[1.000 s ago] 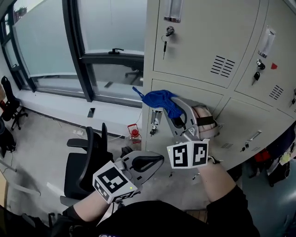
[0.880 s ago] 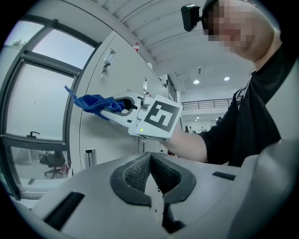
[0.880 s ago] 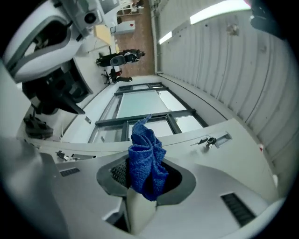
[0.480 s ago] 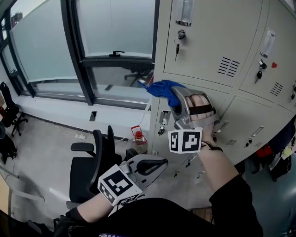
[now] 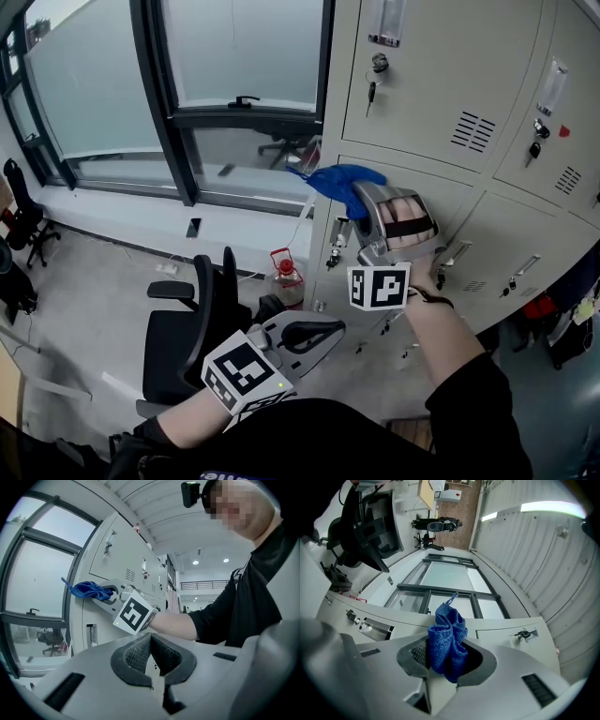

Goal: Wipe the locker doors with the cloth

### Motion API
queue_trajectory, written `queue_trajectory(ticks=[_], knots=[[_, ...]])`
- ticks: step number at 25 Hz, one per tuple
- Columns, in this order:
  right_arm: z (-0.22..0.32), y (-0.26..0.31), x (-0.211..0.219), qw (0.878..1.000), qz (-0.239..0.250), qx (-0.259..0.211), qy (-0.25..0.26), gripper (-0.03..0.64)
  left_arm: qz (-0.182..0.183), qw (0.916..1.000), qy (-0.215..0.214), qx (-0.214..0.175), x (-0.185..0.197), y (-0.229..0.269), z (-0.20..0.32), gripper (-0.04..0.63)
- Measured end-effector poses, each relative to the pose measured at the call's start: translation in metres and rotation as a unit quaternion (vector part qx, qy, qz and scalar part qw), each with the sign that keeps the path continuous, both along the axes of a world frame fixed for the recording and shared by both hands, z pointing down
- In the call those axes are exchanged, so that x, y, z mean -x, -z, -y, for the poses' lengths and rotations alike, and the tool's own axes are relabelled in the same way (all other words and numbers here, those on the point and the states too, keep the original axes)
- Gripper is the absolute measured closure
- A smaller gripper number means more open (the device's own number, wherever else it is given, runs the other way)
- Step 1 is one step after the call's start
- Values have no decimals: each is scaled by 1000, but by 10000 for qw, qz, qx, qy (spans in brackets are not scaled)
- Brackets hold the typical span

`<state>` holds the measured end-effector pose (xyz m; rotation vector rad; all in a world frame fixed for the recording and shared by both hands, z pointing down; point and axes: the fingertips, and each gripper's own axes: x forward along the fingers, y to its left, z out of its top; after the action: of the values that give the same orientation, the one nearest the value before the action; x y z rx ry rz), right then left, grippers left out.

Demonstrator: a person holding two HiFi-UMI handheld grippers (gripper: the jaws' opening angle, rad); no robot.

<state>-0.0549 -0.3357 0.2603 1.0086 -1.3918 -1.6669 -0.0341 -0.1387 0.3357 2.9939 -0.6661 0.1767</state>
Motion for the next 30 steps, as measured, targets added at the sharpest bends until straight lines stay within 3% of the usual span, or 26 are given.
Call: queue_trajectory(ticks=[12,30], knots=[[-1,-15,0,9999,16,128,60,514,-9,10000,71,48,2,-3,-3,588],[-1,-91,1,9954,-121,946,95,514,-71,9998,184,29,10,2,-2,588]])
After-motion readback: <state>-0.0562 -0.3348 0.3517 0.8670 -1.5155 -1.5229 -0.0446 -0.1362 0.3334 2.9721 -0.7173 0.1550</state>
